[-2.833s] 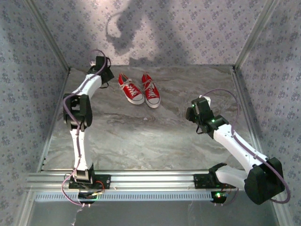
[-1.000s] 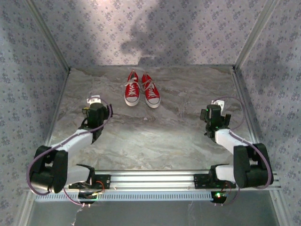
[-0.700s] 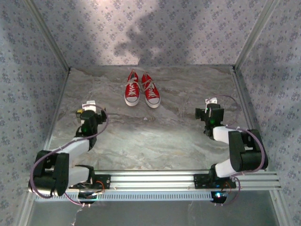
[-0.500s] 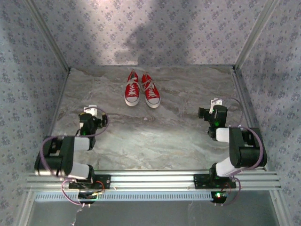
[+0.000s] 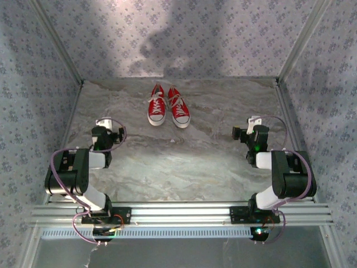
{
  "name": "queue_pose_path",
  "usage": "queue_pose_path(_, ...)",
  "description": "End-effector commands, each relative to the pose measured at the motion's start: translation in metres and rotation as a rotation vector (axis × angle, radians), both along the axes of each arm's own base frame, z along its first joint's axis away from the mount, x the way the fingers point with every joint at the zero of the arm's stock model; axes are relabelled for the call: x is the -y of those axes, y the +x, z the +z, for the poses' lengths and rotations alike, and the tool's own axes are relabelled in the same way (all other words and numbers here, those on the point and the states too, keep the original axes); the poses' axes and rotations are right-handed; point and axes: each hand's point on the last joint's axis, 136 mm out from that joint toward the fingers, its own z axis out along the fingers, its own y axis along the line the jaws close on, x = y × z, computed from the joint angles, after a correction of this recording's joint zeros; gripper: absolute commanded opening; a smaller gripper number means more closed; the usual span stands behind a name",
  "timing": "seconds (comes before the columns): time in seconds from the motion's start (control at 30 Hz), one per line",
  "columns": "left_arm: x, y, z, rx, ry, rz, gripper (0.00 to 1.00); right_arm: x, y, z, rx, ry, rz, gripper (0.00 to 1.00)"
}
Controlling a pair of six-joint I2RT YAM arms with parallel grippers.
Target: Tie the shoes
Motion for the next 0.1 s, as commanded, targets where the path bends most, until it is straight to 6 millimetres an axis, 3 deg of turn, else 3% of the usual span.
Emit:
queue_pose_path(0.0,-0.0011,0.0056,0.0106,0.030,-0.012,0.006,0.99,0.0004,0.0016,0.0020,0.016,0.004,0.006,1.00)
queue_pose_path(0.07,0.0013,0.0052,0.0111,0.034,-0.006,-0.006,0.99,0.0005,0.0013,0.0016,0.015,0.004,0.005,1.00)
